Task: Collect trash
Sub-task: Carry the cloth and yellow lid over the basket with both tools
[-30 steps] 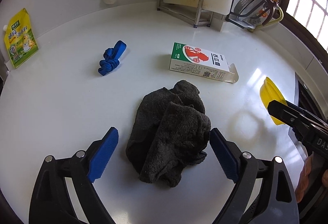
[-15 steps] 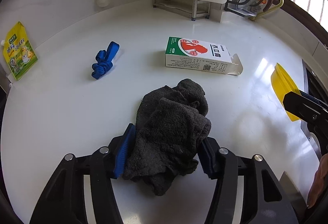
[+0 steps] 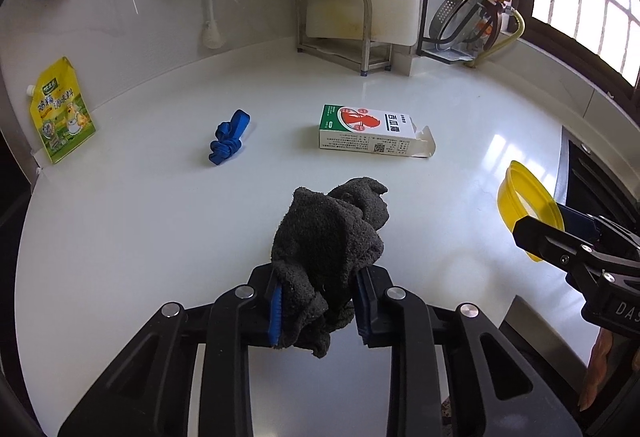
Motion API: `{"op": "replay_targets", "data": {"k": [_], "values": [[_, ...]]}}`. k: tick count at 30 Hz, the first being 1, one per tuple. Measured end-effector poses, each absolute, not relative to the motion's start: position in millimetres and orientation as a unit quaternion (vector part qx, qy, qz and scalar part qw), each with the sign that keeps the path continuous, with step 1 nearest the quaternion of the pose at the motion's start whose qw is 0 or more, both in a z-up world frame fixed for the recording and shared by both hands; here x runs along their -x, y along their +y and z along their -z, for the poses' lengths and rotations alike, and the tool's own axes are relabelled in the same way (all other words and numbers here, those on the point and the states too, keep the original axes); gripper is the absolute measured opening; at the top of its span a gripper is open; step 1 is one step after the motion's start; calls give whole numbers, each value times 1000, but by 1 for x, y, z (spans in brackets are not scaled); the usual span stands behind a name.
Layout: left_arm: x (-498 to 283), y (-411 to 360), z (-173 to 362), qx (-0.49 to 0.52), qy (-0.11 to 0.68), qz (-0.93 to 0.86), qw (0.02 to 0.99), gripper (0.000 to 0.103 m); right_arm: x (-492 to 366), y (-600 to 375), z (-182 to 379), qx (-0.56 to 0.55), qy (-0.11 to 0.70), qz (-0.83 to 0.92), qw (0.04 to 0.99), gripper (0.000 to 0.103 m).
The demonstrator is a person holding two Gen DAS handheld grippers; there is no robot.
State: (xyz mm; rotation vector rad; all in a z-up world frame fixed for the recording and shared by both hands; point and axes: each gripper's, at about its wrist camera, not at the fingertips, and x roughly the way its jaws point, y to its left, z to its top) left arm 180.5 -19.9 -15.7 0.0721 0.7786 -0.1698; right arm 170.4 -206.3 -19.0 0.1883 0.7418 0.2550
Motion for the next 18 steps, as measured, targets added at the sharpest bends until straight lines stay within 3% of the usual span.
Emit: {"op": "replay_targets", "data": {"k": [18], "values": [[-48, -18, 6, -33, 360, 94, 928, 27, -14, -203, 30, -146, 349, -83, 922, 71]]}}
